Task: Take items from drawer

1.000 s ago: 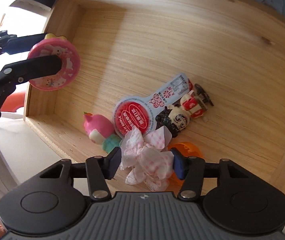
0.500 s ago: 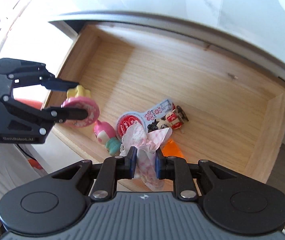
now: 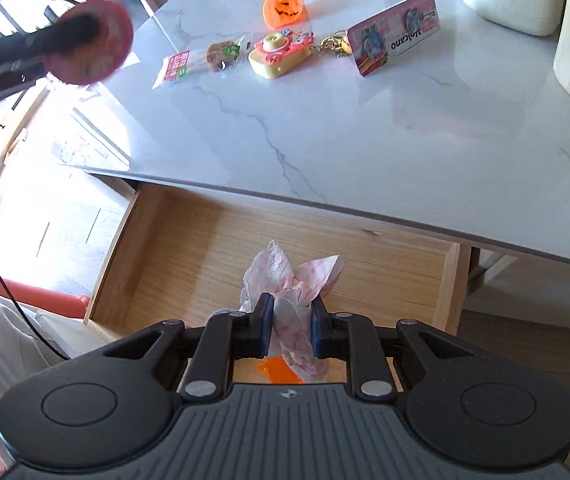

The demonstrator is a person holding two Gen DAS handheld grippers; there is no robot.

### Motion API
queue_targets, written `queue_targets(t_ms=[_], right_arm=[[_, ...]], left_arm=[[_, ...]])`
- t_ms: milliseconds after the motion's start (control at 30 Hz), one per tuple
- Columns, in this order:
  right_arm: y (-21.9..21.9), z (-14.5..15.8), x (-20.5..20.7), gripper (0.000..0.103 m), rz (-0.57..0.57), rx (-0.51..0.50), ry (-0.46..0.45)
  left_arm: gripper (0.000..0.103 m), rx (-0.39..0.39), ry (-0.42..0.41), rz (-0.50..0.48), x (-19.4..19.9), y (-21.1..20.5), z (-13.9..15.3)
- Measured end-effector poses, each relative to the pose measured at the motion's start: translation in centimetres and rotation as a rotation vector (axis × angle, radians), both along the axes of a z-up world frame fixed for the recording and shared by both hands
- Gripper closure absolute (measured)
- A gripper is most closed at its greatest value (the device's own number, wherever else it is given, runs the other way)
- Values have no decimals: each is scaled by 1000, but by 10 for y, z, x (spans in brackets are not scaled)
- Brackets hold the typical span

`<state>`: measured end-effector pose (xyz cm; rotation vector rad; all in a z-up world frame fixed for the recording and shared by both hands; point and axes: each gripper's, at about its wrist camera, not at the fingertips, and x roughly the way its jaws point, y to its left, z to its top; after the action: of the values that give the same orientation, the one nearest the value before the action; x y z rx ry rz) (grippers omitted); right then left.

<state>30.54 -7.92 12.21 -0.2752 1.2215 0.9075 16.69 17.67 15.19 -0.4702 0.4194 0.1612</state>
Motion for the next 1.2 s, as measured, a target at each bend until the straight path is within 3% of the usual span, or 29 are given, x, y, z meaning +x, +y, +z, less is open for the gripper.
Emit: queue_targets(t_ms=[133, 233, 367, 667, 900, 1067, 1200], right_arm=[[7, 6, 2, 85, -2, 9, -33], [15, 10, 0, 85, 27, 19, -92], [19, 17, 4, 85, 43, 59, -133], [28, 40, 31, 85, -23, 133, -199], [58, 65, 60, 85, -81, 214, -302], [86, 41, 83, 85, -128, 191, -294], [103, 21, 97, 85, -149, 160, -369]], left_arm=[[53, -19, 4, 45, 37, 18, -19], [53, -11, 89, 44, 60, 26, -47], [52, 87, 241, 49, 80, 20, -78], [53, 278, 165, 83, 67, 14, -56], [53, 298, 148, 84, 51, 18, -41], [53, 243, 151, 68, 23, 21, -46], [53, 233, 165, 32, -7, 13, -57]])
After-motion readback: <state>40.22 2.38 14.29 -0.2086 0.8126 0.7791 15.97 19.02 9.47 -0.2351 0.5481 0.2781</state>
